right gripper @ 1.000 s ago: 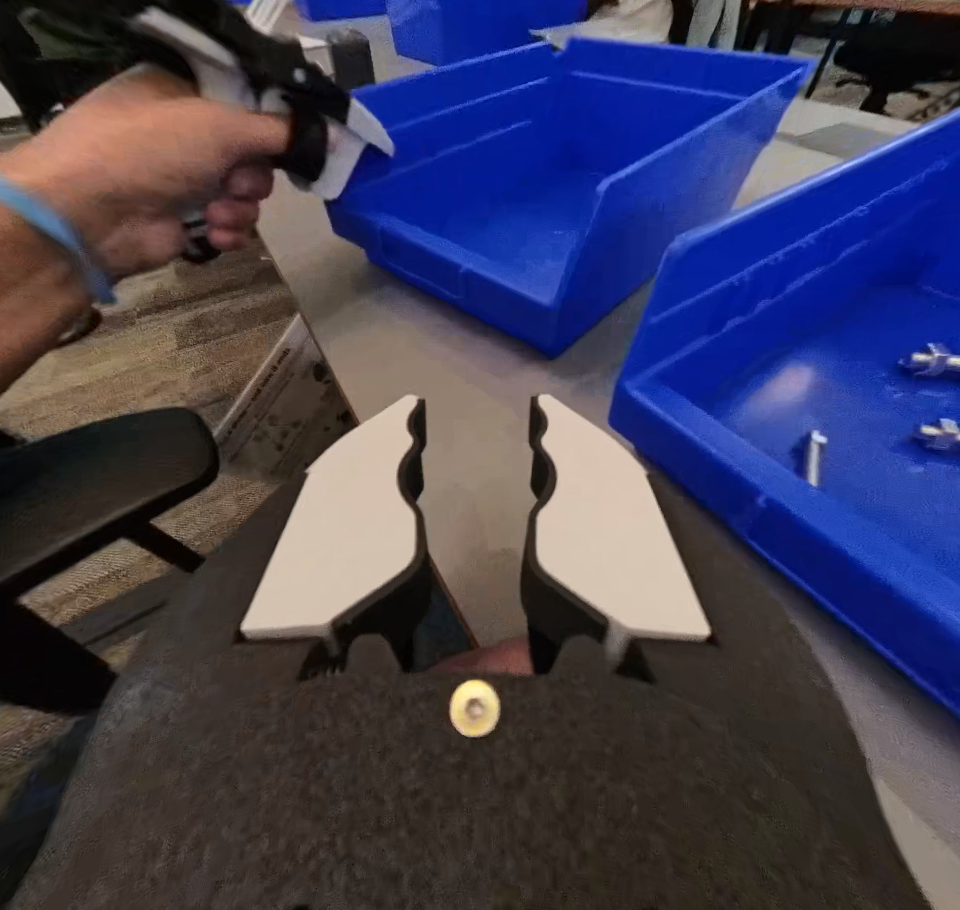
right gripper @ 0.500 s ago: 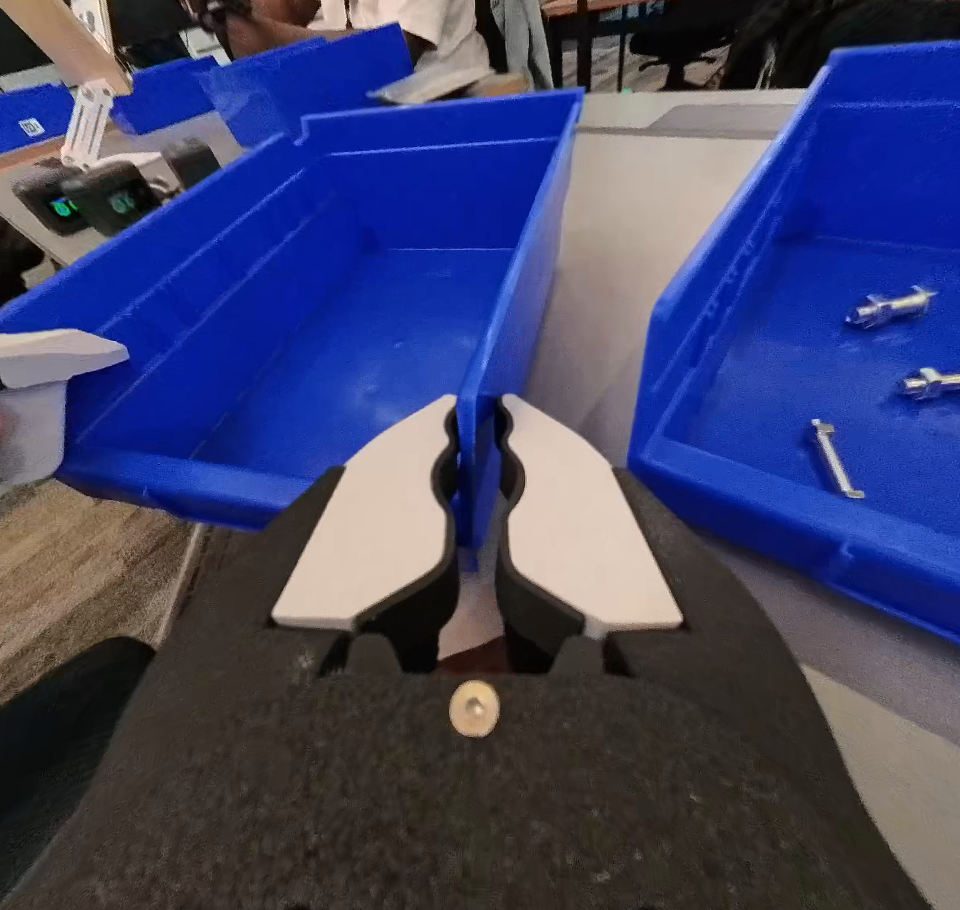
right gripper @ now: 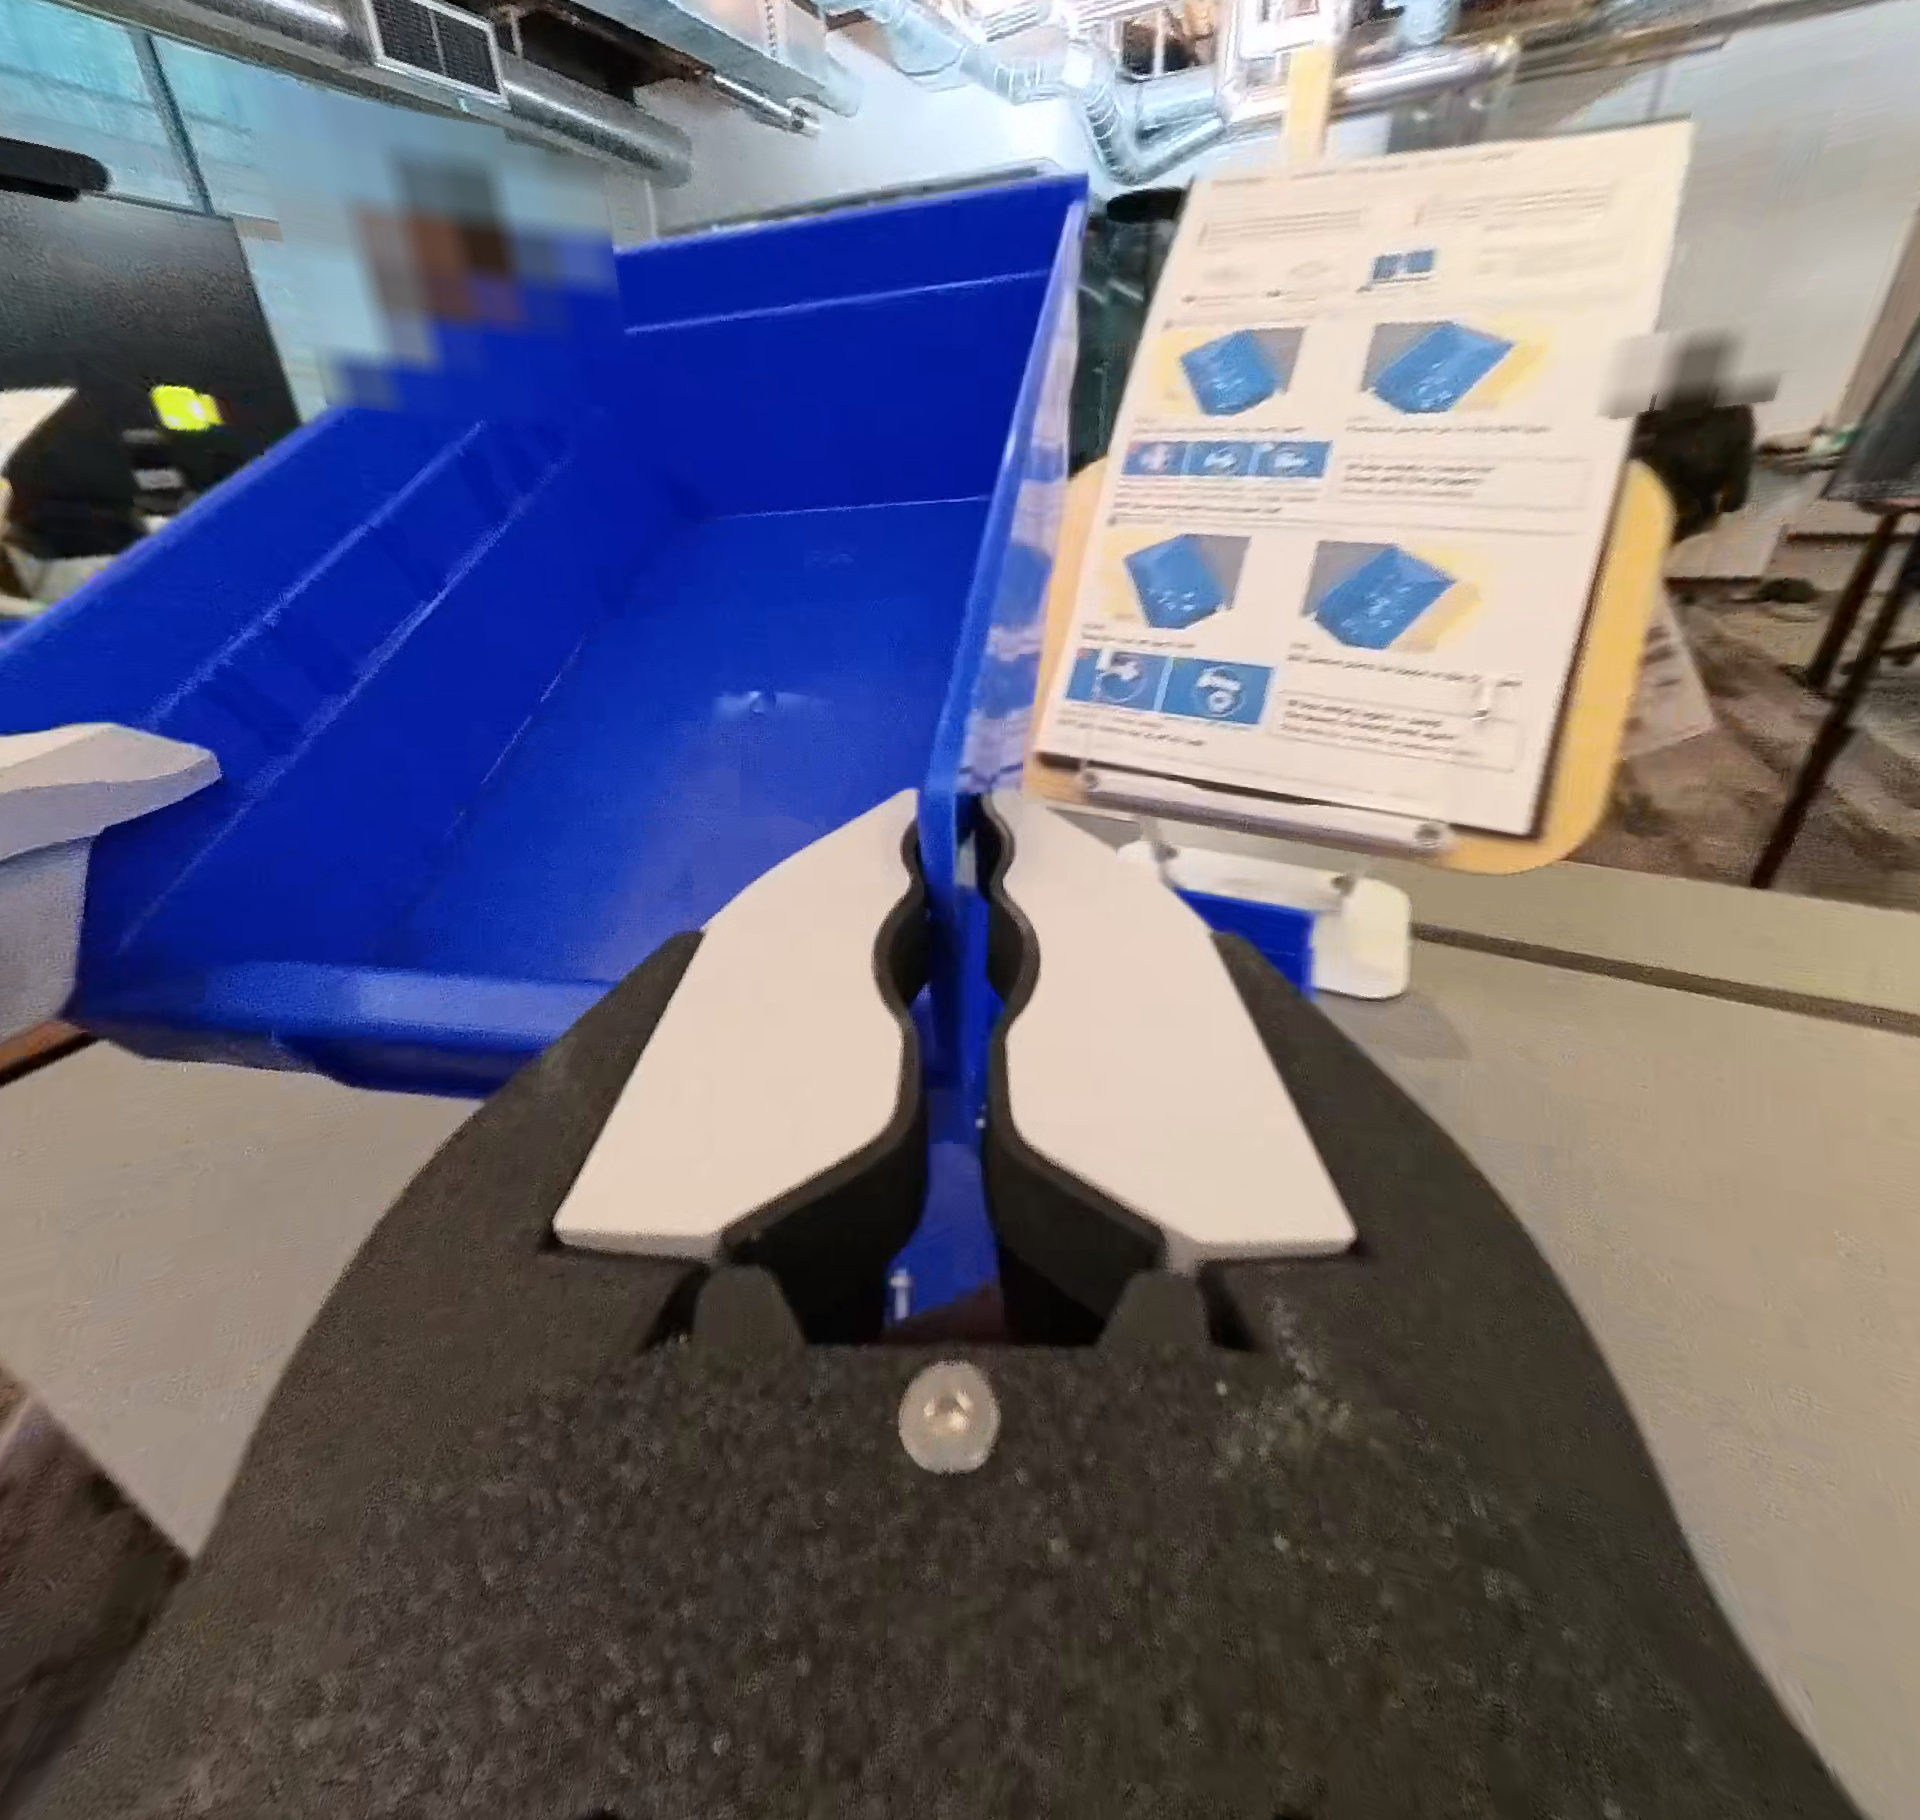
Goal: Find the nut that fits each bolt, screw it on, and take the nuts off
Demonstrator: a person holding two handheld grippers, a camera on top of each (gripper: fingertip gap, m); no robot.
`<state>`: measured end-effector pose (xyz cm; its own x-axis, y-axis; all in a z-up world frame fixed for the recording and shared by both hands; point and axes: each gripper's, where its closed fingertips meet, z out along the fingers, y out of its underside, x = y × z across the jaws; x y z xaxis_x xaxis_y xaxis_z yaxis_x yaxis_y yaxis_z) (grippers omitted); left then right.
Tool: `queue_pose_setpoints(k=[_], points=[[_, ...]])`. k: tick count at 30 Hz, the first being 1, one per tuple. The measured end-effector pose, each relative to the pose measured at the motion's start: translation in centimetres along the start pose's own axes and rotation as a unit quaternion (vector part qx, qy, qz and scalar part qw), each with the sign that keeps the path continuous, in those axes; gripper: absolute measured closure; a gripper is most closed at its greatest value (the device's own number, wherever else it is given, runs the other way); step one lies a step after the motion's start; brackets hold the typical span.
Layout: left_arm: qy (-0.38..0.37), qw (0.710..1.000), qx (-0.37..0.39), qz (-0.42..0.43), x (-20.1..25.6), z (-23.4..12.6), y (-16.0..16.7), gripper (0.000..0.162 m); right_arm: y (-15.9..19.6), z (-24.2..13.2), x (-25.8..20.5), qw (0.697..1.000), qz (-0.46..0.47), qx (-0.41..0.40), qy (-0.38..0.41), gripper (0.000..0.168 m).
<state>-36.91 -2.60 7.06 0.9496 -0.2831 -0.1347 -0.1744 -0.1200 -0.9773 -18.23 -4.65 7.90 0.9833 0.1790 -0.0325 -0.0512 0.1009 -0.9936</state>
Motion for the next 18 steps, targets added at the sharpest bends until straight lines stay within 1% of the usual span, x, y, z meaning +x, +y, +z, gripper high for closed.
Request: queue_pose_setpoints(k=[2, 4, 6, 8, 10, 13, 15, 18], points=[[0.046, 0.999, 0.000, 0.001, 4.6, 2.4, -1.4, 0.155, -0.9, -1.1, 4.9, 0.999, -0.013, -0.006, 0.039, 0.162], [0.084, 0.996, -0.001, 0.007, 10.0, 4.7, -2.2, 0.155, -0.9, -2.6, 10.3, 0.996, -0.011, -0.017, 0.084, 0.163], [0.117, 0.993, -0.007, 0.016, 15.7, 7.0, -2.5, 0.155, 0.0, -4.3, 15.9, 0.991, -0.005, -0.036, 0.129, 0.163], [0.143, 0.989, -0.024, 0.033, 21.5, 9.3, -2.0, 0.156, 1.3, -6.4, 21.3, 0.983, -0.004, -0.061, 0.172, 0.163], [0.167, 0.985, -0.037, 0.038, 27.0, 11.4, -1.3, 0.156, 2.4, -8.2, 26.5, 0.973, 0.002, -0.078, 0.217, 0.164], [0.195, 0.978, -0.066, 0.041, 34.2, 14.0, 0.3, 0.156, 5.2, -10.1, 33.4, 0.956, 0.009, -0.137, 0.259, 0.165], [0.196, 0.975, -0.090, 0.054, 37.9, 15.2, 2.0, 0.156, 8.0, -11.2, 37.0, 0.949, 0.040, -0.173, 0.261, 0.165], [0.182, 0.974, -0.108, 0.074, 41.7, 15.8, 5.2, 0.156, 12.3, -12.6, 40.4, 0.944, 0.069, -0.213, 0.243, 0.165]])
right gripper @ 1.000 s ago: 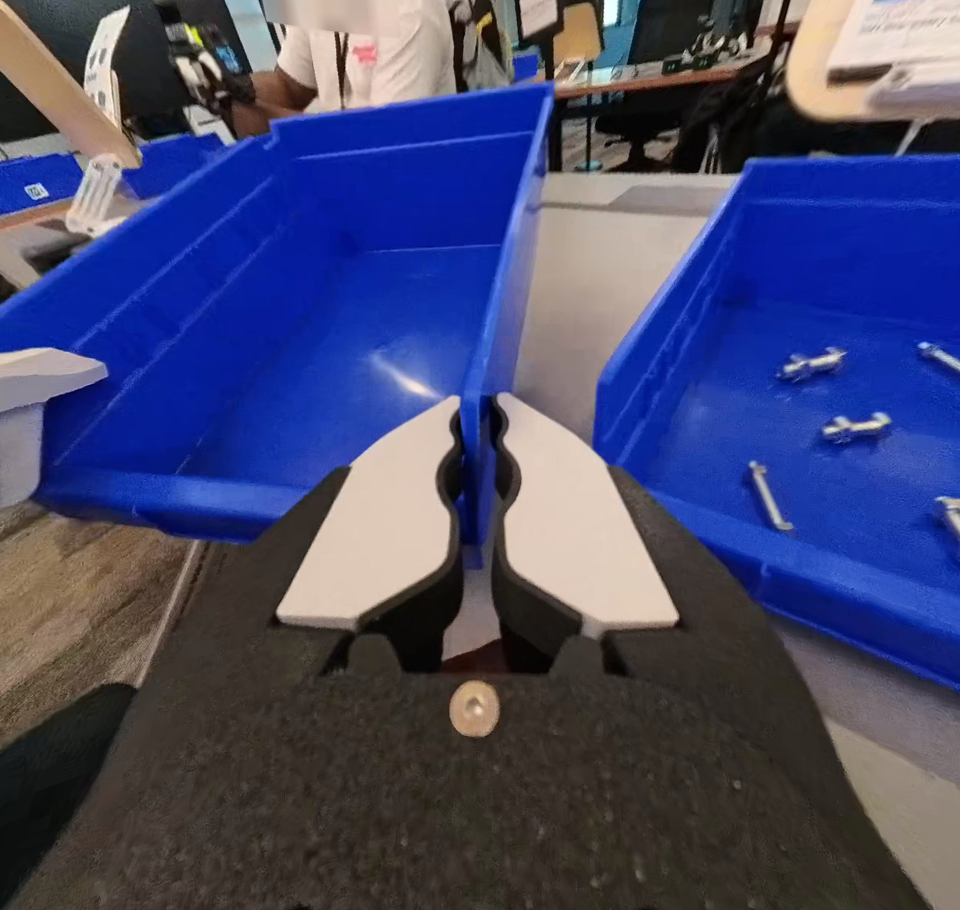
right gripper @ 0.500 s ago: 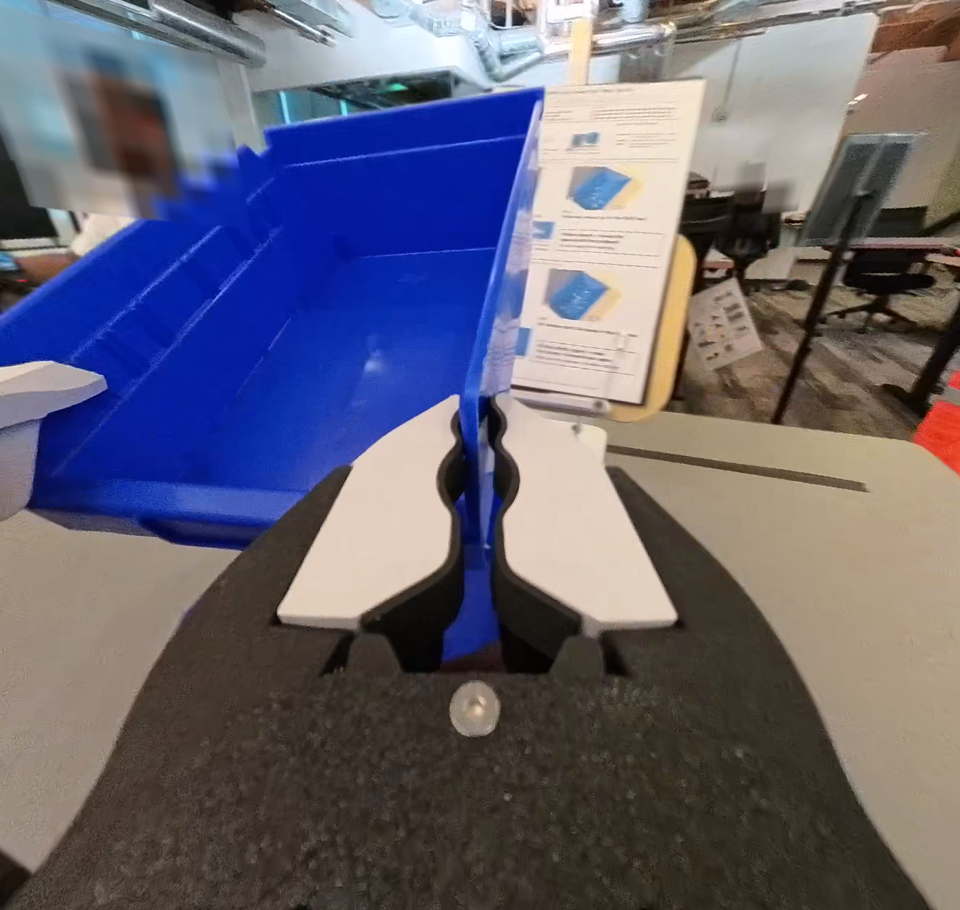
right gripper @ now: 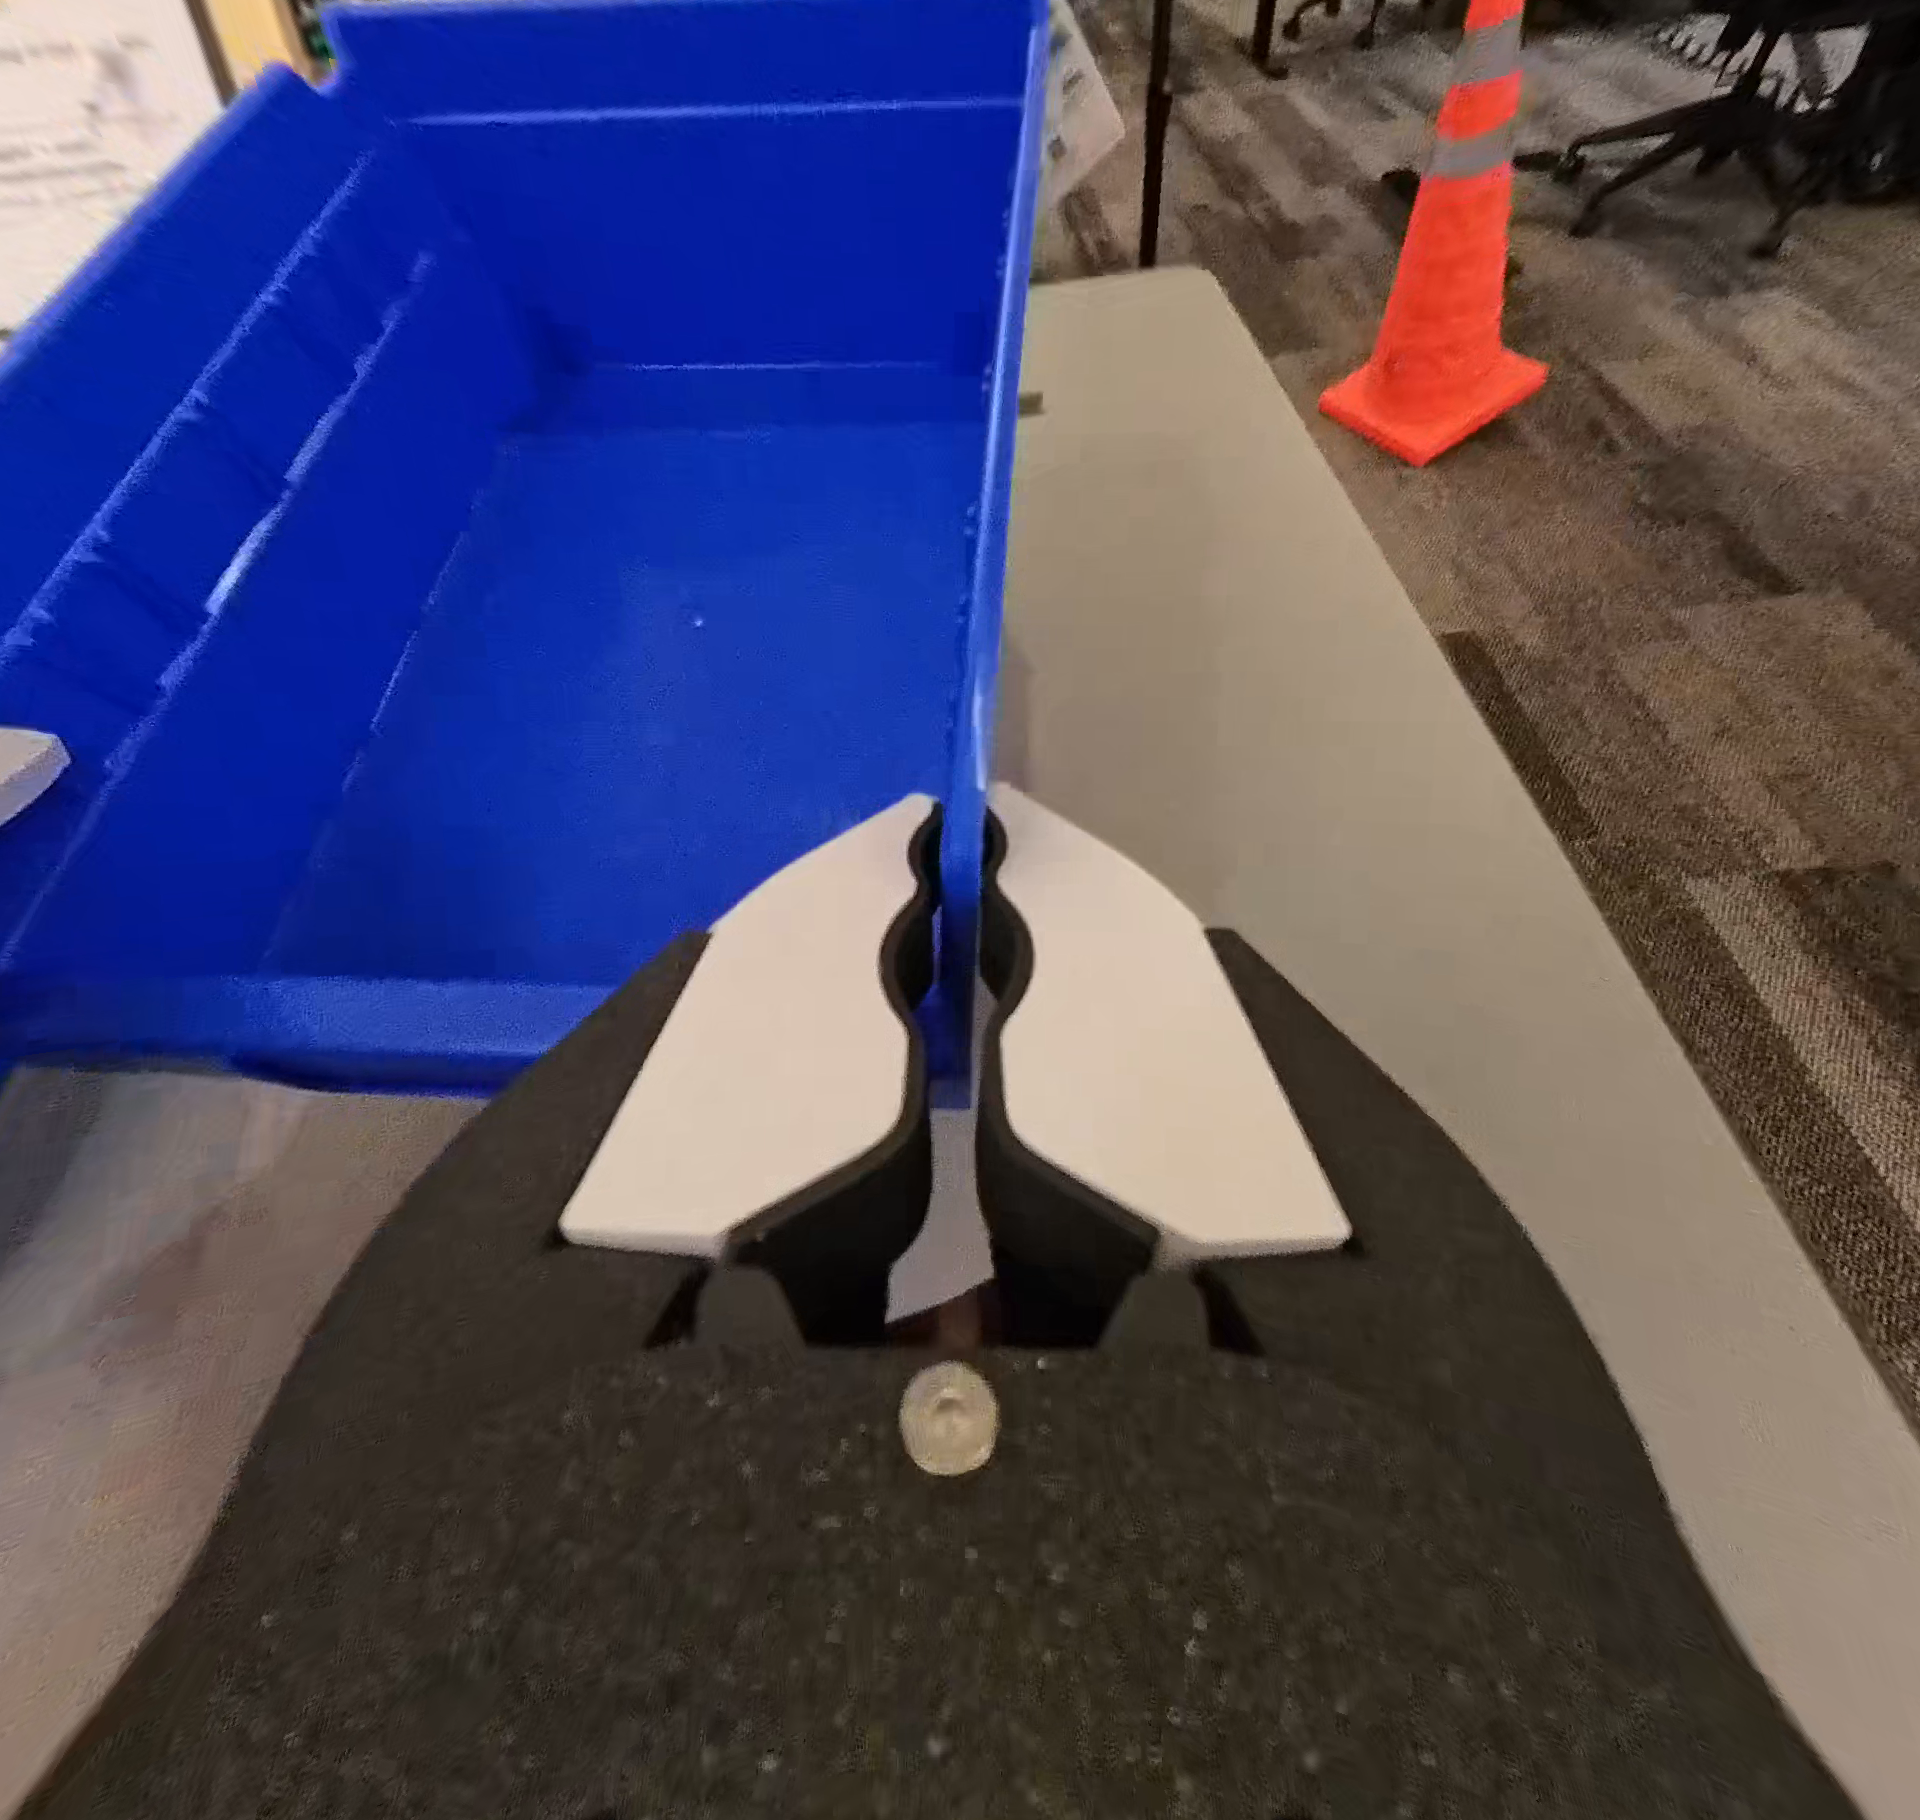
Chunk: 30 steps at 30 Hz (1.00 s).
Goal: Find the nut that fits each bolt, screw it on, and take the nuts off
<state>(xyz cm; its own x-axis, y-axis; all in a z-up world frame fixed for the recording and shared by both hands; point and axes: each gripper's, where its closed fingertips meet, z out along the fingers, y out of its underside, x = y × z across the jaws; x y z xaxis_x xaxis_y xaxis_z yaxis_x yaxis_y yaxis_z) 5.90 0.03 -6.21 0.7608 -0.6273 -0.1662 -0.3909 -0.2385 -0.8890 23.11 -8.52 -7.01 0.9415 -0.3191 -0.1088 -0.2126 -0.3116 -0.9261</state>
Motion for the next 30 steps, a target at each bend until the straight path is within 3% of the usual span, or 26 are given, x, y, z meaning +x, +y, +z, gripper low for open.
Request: queue_pose_setpoints(k=[6, 10, 13, 16, 17, 20, 23, 26, 28, 30], points=[[0.027, 0.999, -0.027, -0.003, 4.5, 2.6, 3.7, 0.152, 4.7, 2.6, 4.2, 0.998, 0.034, -0.037, -0.023, 0.165], [0.078, 0.995, -0.042, -0.037, 6.2, 3.7, 4.6, 0.147, 4.3, 2.6, 5.8, 1.000, 0.010, -0.027, -0.001, 0.165], [0.097, 0.994, -0.058, -0.013, 6.8, 3.4, 4.9, 0.141, 4.5, 3.0, 6.1, 0.998, 0.057, -0.020, -0.024, 0.164], [0.161, 0.984, -0.072, -0.035, 7.0, 0.2, 5.0, 0.118, 4.1, 2.3, 6.7, 0.996, 0.083, -0.012, -0.025, 0.147], [0.193, 0.978, -0.063, -0.041, 6.7, -1.9, 4.6, 0.123, 3.7, 1.7, 7.0, 0.997, 0.076, -0.009, -0.013, 0.142], [0.233, 0.971, -0.033, -0.046, 2.3, -8.7, 3.7, 0.110, 0.0, -1.3, 6.1, 0.998, 0.043, 0.051, 0.009, 0.144], [0.136, 0.989, 0.005, -0.051, -8.5, -14.2, 4.1, 0.102, -4.2, -3.9, 0.8, 0.994, 0.008, 0.102, -0.037, 0.144], [-0.009, 0.995, 0.027, -0.096, -20.4, -18.2, 7.6, 0.103, -6.2, -5.3, -8.7, 0.981, -0.025, 0.124, -0.144, 0.143], [-0.068, 0.988, 0.013, -0.137, -25.3, -19.3, 11.6, 0.101, -5.2, -5.8, -16.6, 0.961, -0.036, 0.106, -0.253, 0.143], [-0.051, 0.983, -0.004, -0.179, -26.2, -18.8, 15.1, 0.100, -2.3, -5.9, -24.0, 0.938, -0.028, 0.066, -0.340, 0.142]])
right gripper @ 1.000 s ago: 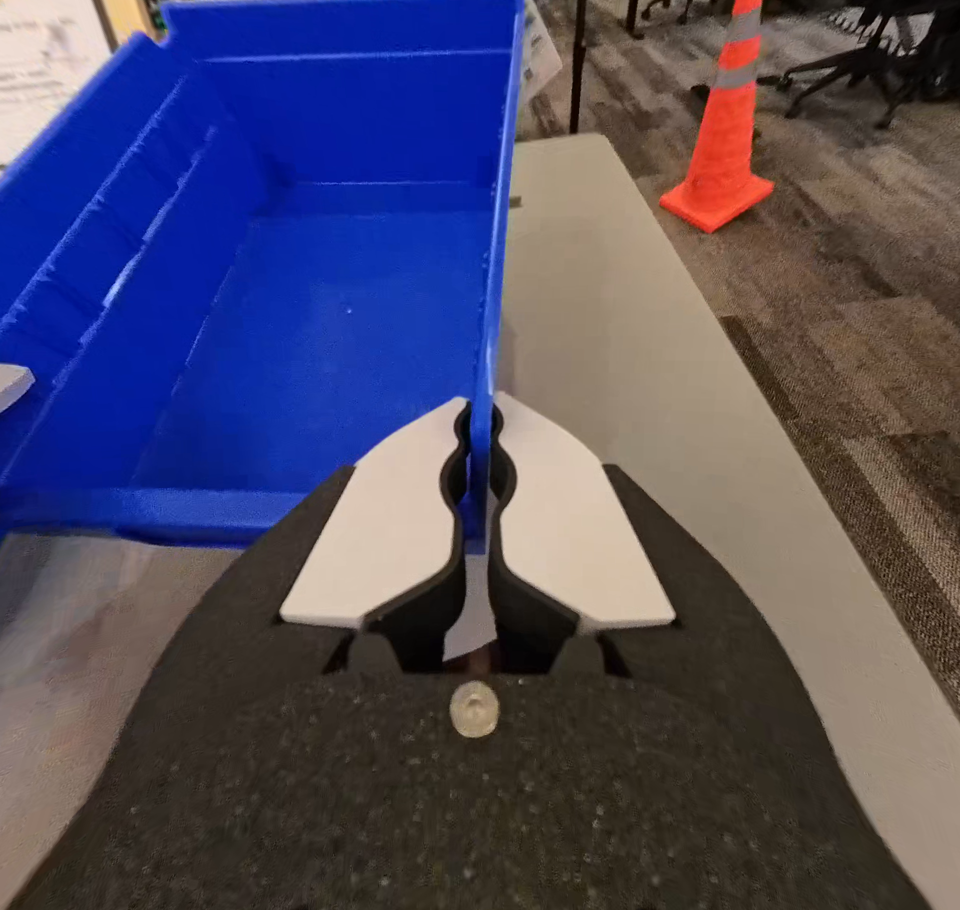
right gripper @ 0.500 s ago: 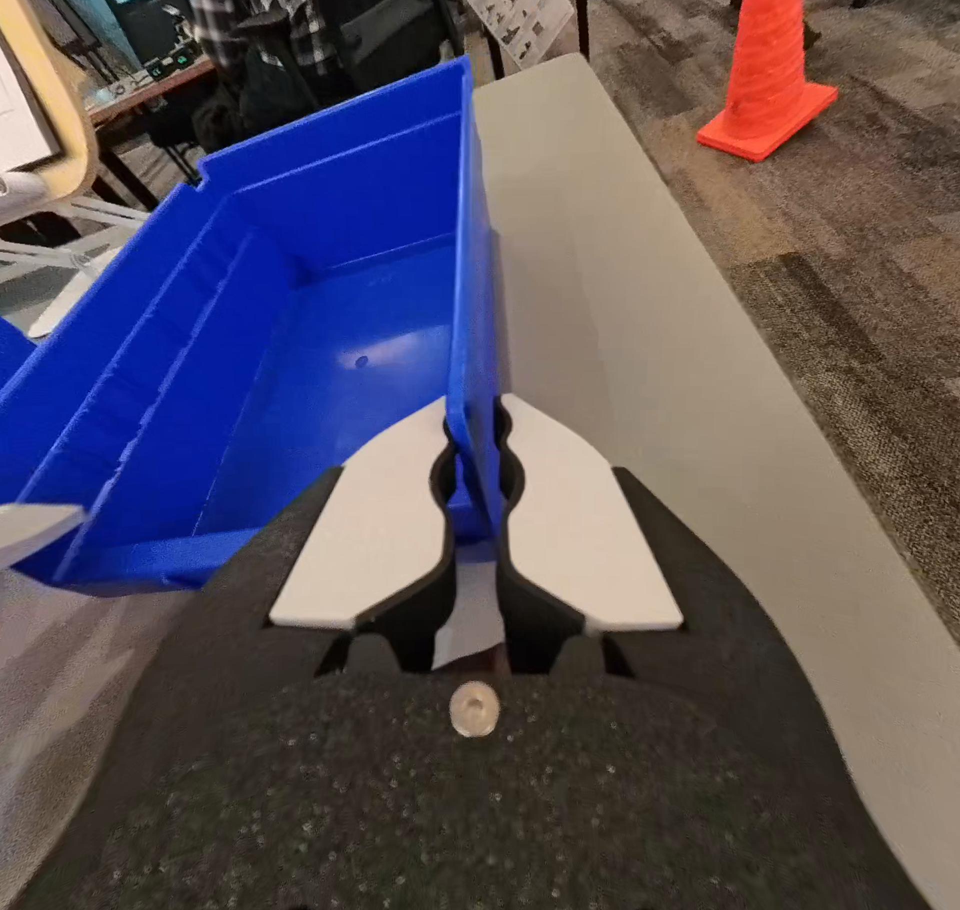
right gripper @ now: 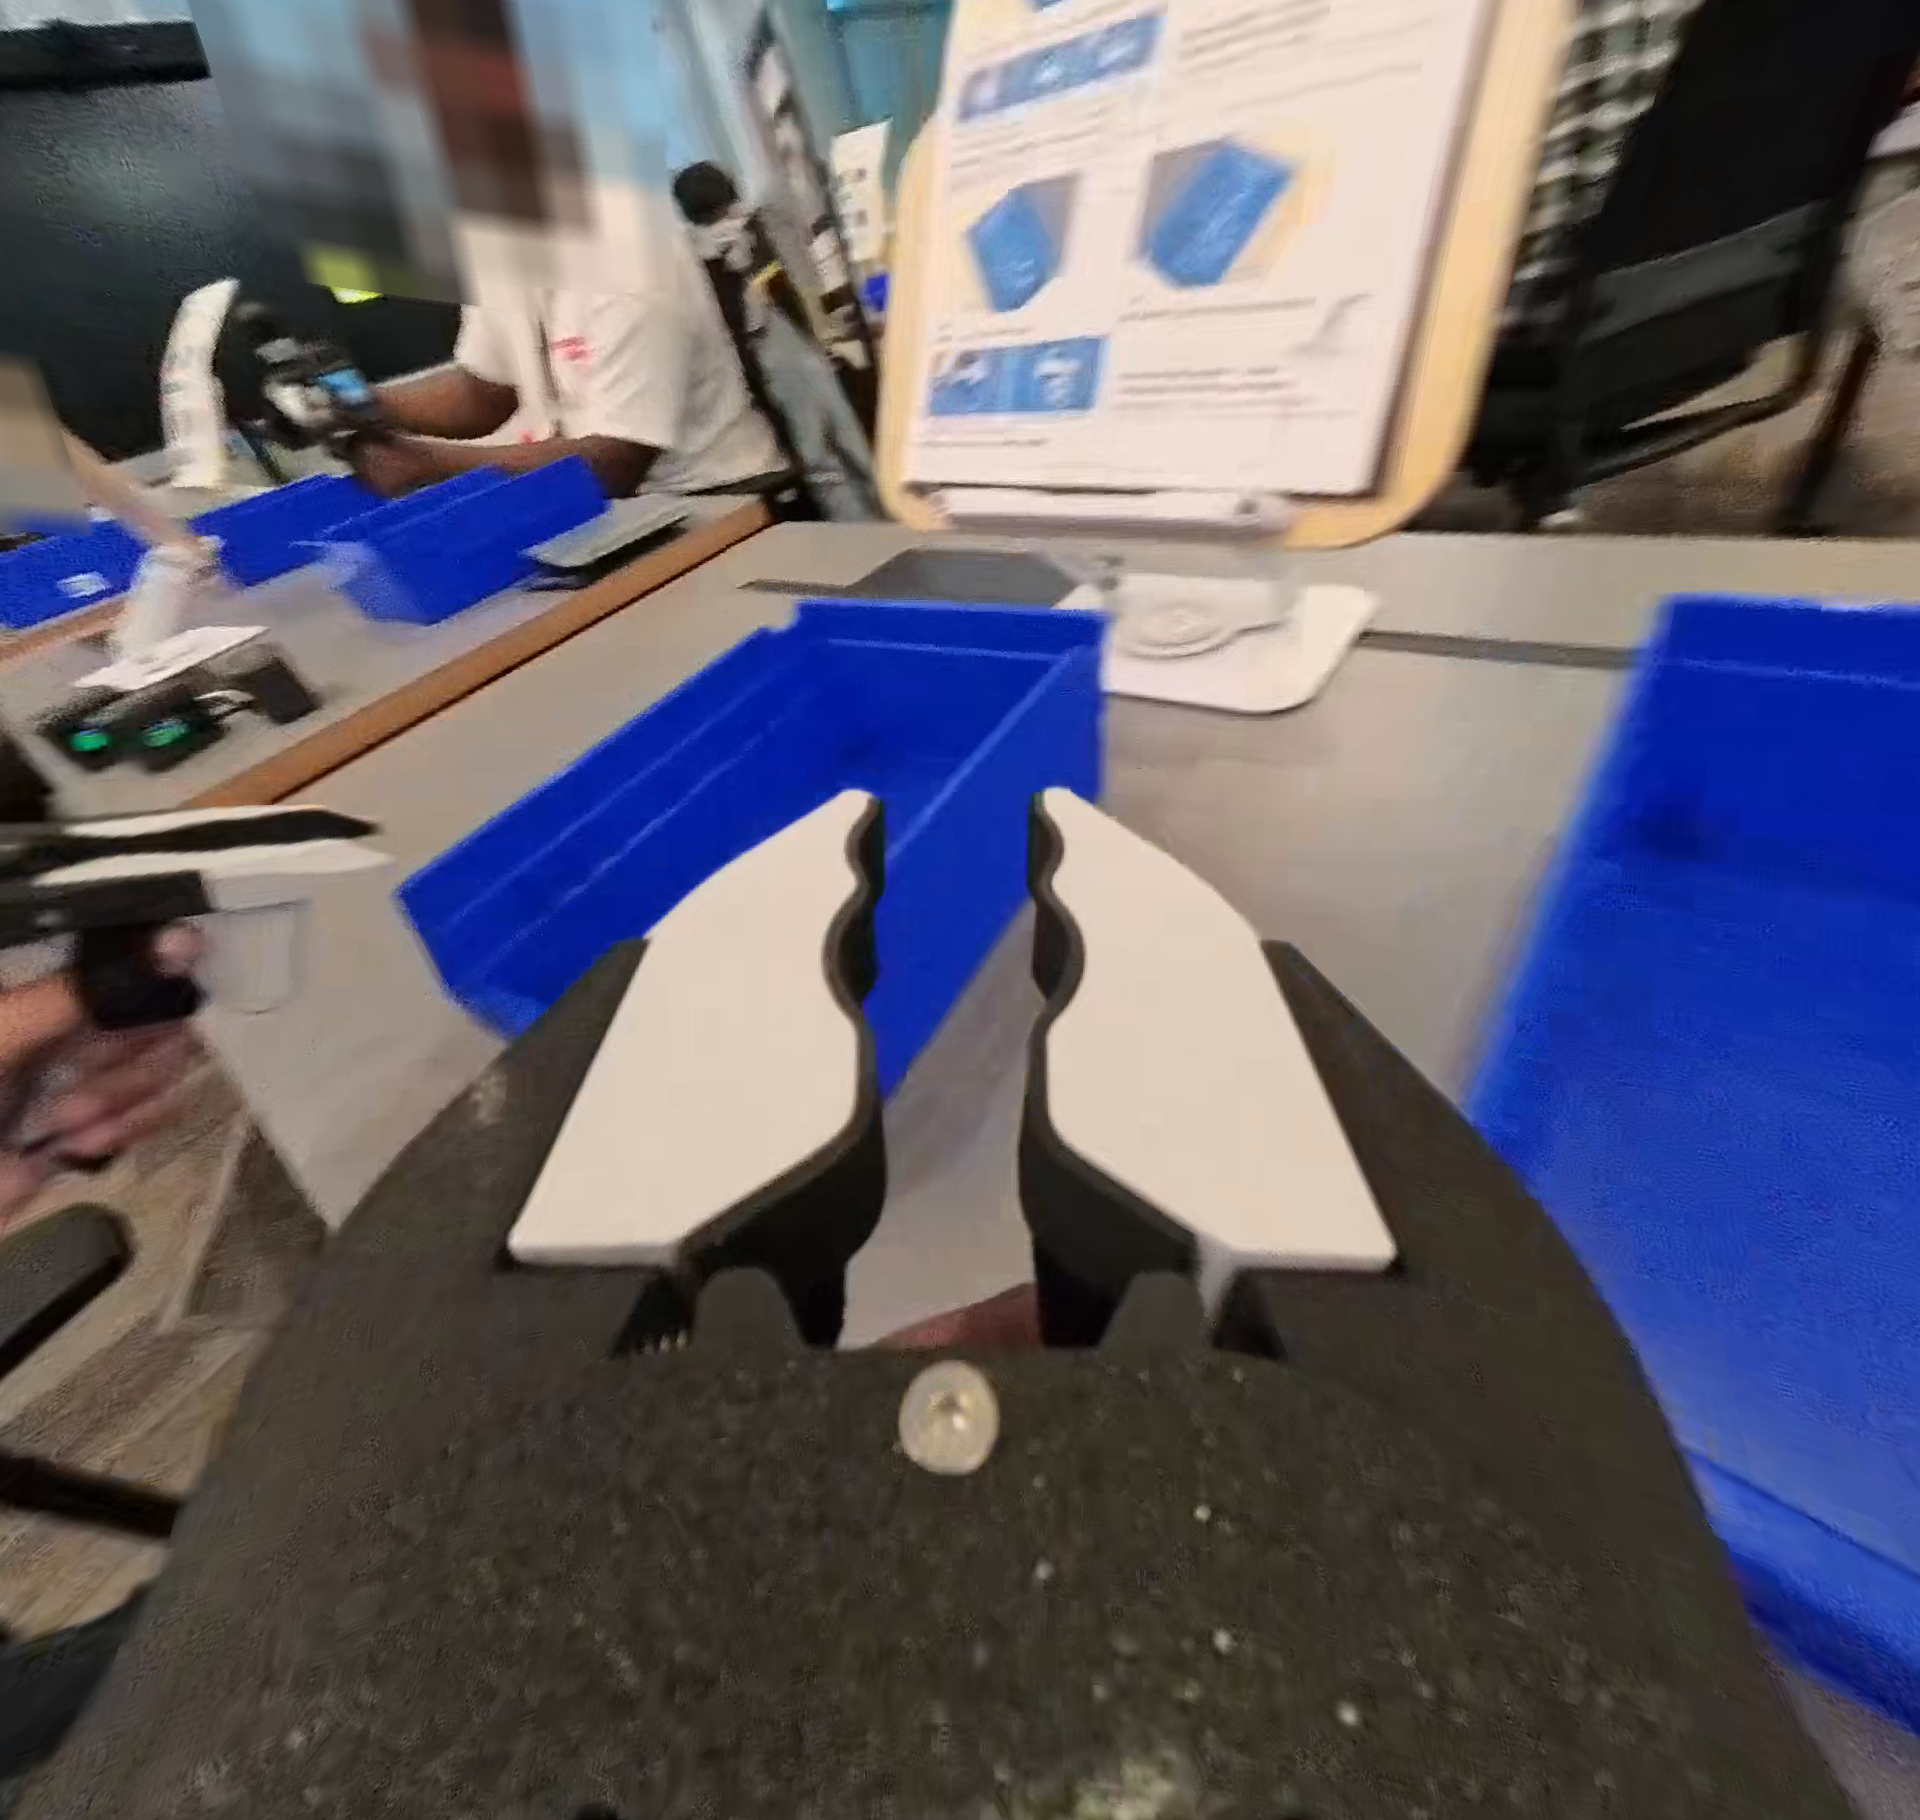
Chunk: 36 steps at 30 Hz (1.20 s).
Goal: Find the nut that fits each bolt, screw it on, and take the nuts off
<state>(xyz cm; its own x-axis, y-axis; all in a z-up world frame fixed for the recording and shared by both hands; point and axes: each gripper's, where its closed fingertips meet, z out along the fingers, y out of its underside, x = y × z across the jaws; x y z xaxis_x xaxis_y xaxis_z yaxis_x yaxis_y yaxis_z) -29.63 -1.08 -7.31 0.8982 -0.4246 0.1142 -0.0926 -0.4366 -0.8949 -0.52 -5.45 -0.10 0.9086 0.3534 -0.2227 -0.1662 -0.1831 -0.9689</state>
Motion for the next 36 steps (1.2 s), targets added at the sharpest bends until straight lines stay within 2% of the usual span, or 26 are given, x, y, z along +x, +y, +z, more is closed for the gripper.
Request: queue_pose_setpoints(k=[1, 3, 5, 7, 8, 10, 11, 13, 15, 20, 25, 28, 32, 36], points=[[0.015, 1.000, -0.008, -0.018, -0.1, 0.7, 1.3, 0.100, 2.0, 2.0, -2.5, 0.999, 0.015, -0.020, -0.031, 0.141], [0.038, 0.999, -0.022, -0.030, 0.4, 2.4, 3.2, 0.102, 6.9, 5.4, -5.8, 0.996, 0.018, -0.081, -0.037, 0.133], [0.025, 0.999, -0.034, -0.020, 0.4, 4.3, 4.3, 0.104, 10.4, 7.3, -6.6, 0.994, -0.015, -0.109, 0.017, 0.126], [0.012, 0.999, -0.028, -0.014, 0.5, 5.6, 4.3, 0.115, 11.6, 8.1, -6.4, 0.994, -0.010, -0.090, 0.067, 0.127], [0.013, 0.999, -0.026, -0.016, 0.7, 6.0, 4.2, 0.121, 11.8, 8.4, -6.3, 0.994, 0.002, -0.080, 0.078, 0.126], [0.009, 0.999, -0.027, -0.034, 0.7, 6.4, 3.9, 0.121, 12.2, 8.7, -4.9, 0.987, 0.002, -0.075, 0.139, 0.150], [0.004, 0.999, -0.026, -0.041, 0.4, 6.3, 3.7, 0.128, 12.1, 8.8, -4.4, 0.985, 0.003, -0.071, 0.160, 0.154], [-0.014, 0.999, -0.018, -0.034, -0.6, 6.0, 3.3, 0.155, 11.9, 8.9, -4.1, 0.981, 0.030, -0.062, 0.183, 0.159], [-0.046, 0.998, -0.028, -0.010, -1.5, 5.5, 3.4, 0.158, 12.0, 9.3, -4.8, 0.978, 0.042, -0.052, 0.199, 0.160], [-0.082, 0.996, -0.020, -0.010, -5.9, 3.6, 2.2, 0.159, 11.3, 11.6, -9.0, 0.976, 0.047, -0.032, 0.210, 0.162], [-0.119, 0.992, 0.017, -0.031, -14.4, 1.5, -2.3, 0.159, 9.8, 17.1, -16.2, 0.984, 0.026, -0.027, 0.175, 0.159], [-0.123, 0.992, 0.010, -0.022, -18.9, 0.6, -4.1, 0.159, 9.2, 20.6, -19.7, 0.986, 0.026, -0.030, 0.162, 0.158], [-0.140, 0.990, 0.014, 0.008, -24.1, 0.2, -5.7, 0.159, 9.7, 25.2, -22.9, 0.987, 0.024, -0.046, 0.153, 0.159], [-0.139, 0.990, -0.005, 0.020, -27.8, 1.1, -5.4, 0.159, 11.3, 28.2, -24.8, 0.985, 0.028, -0.070, 0.154, 0.158]])
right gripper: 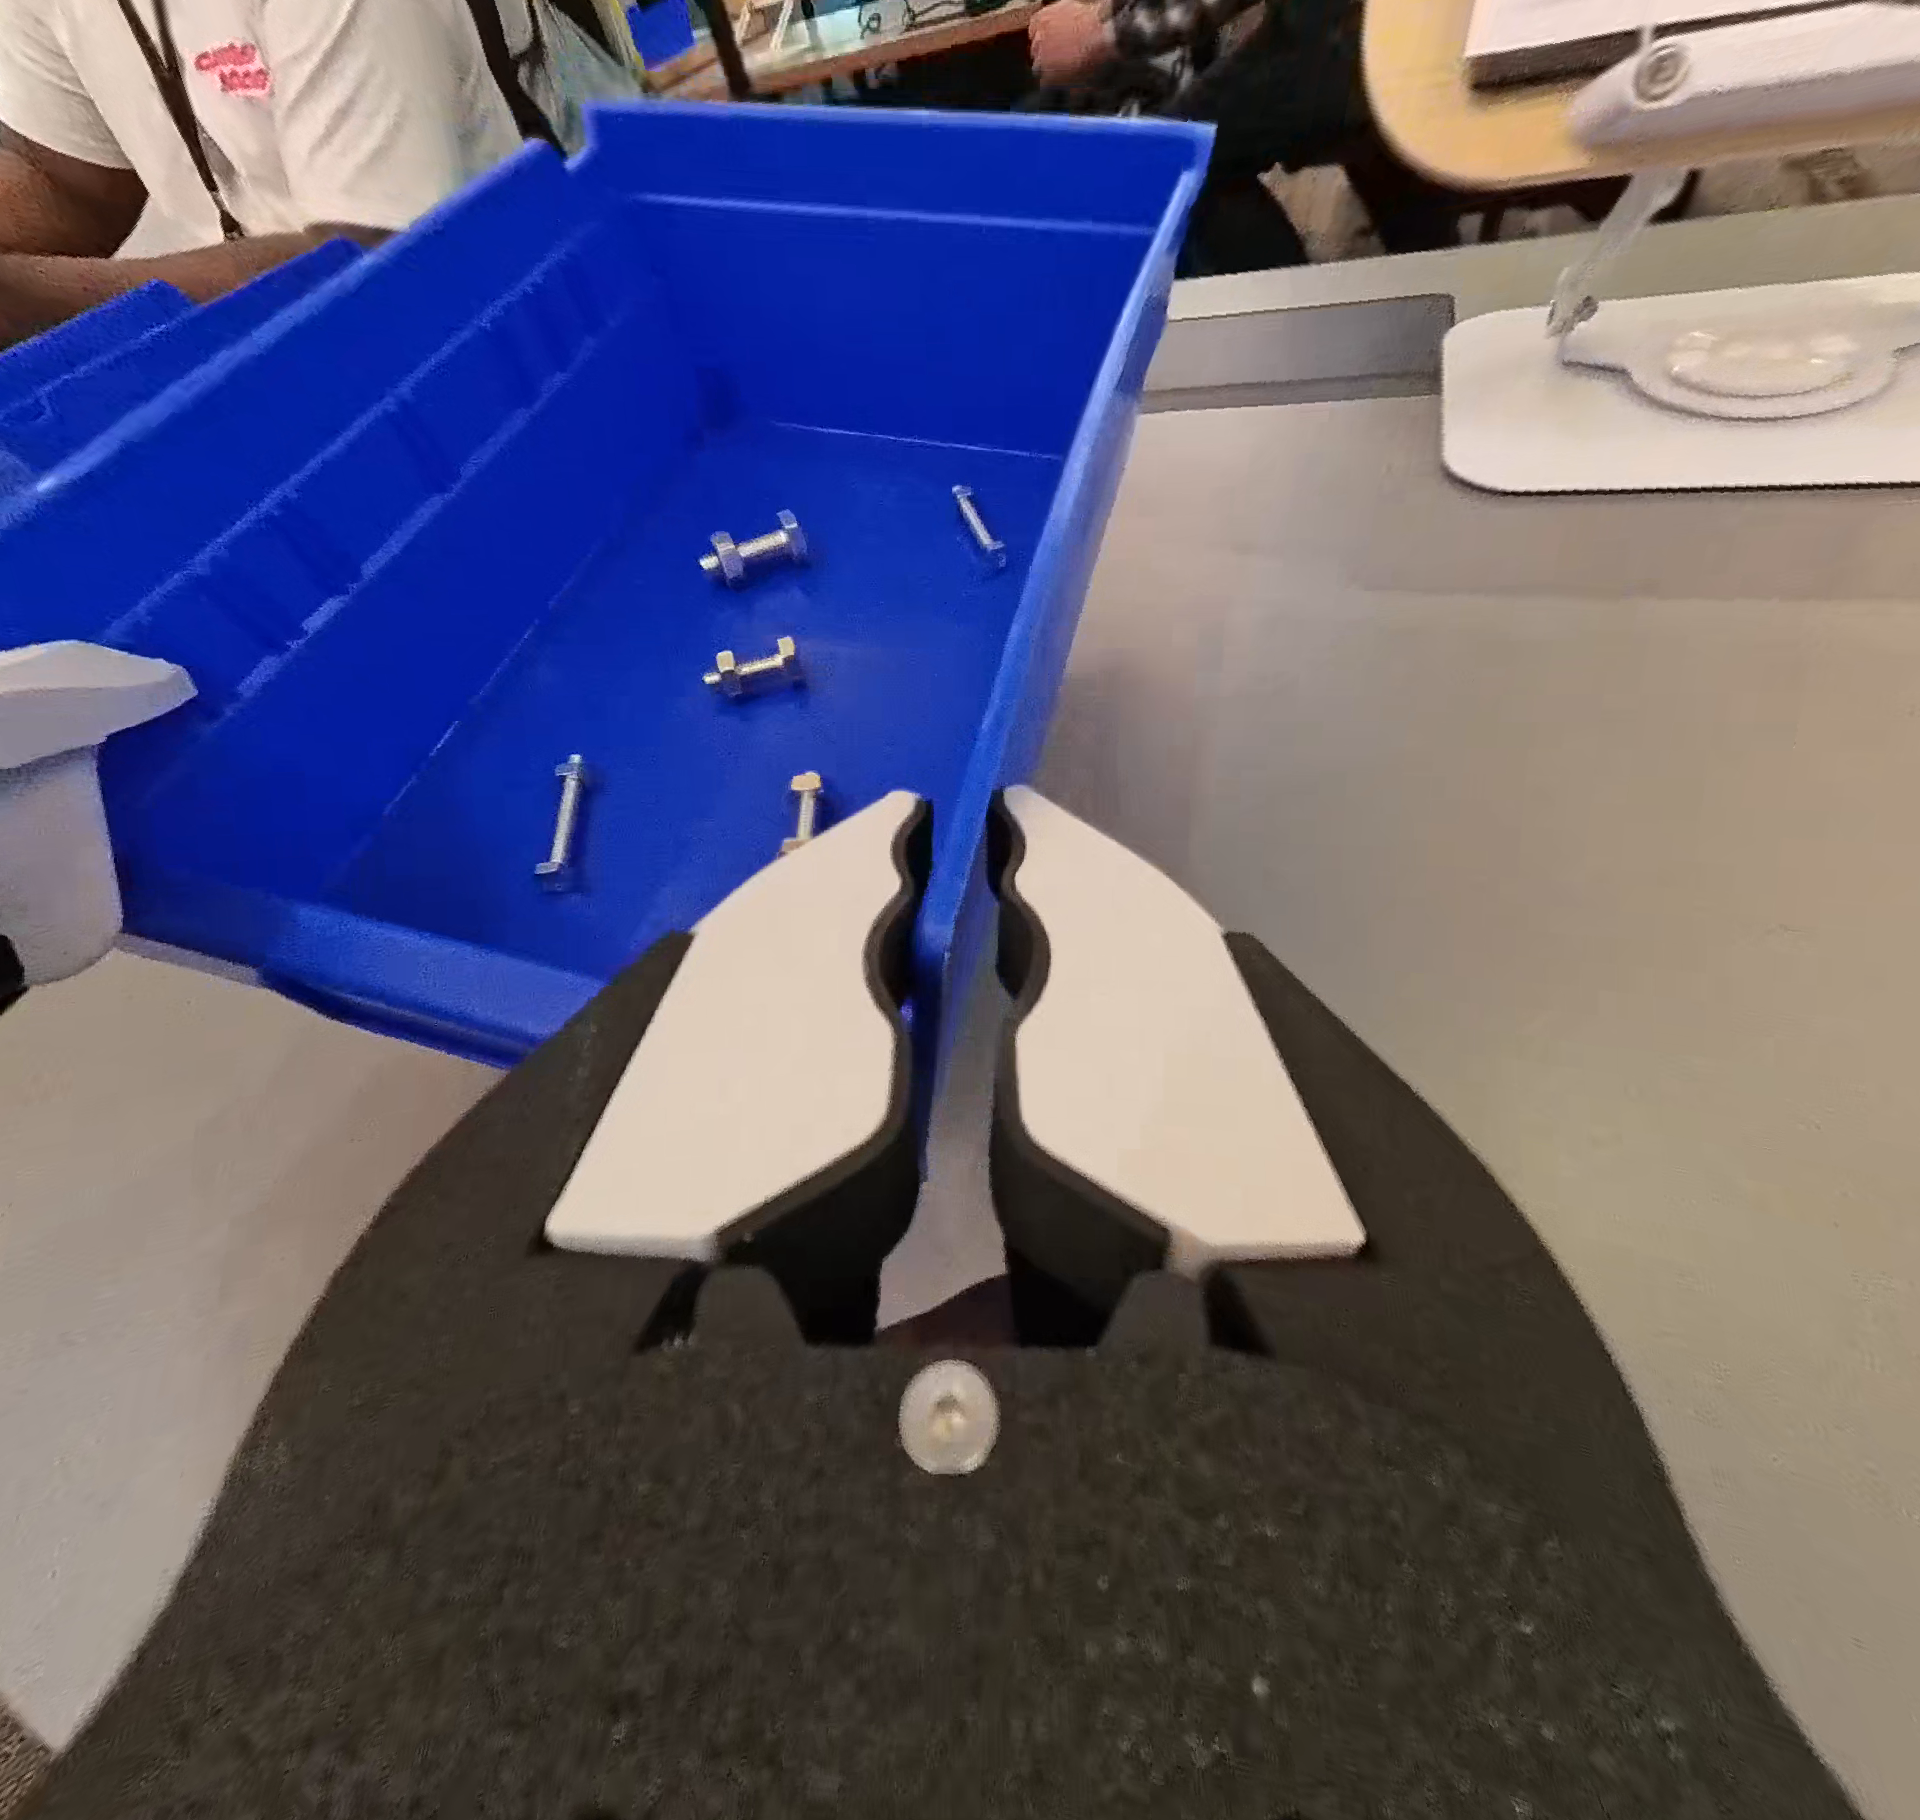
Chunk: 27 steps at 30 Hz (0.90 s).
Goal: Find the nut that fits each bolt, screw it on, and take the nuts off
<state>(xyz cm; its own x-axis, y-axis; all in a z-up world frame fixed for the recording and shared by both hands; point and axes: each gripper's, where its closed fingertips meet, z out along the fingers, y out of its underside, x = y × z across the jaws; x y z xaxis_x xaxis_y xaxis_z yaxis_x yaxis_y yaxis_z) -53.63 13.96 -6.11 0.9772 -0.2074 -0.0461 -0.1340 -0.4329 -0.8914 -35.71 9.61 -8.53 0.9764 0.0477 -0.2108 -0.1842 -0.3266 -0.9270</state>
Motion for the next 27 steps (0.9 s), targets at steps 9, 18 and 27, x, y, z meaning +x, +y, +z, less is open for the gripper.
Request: queue_pose_setpoints(k=[9, 18, 27], points=[[0.023, 0.998, -0.037, -0.045, -1.6, 3.1, 5.0, 0.159, 2.9, 2.4, -0.9, 0.999, -0.006, -0.036, -0.006, 0.156], [0.058, 0.995, -0.023, -0.075, -1.4, 2.7, 6.0, 0.140, 2.8, 0.9, -1.7, 0.995, -0.035, -0.058, -0.076, 0.146], [0.099, 0.986, 0.132, -0.039, 6.9, -7.4, 0.2, 0.126, -0.4, -10.5, 7.0, 0.958, -0.113, -0.075, -0.252, 0.128]])
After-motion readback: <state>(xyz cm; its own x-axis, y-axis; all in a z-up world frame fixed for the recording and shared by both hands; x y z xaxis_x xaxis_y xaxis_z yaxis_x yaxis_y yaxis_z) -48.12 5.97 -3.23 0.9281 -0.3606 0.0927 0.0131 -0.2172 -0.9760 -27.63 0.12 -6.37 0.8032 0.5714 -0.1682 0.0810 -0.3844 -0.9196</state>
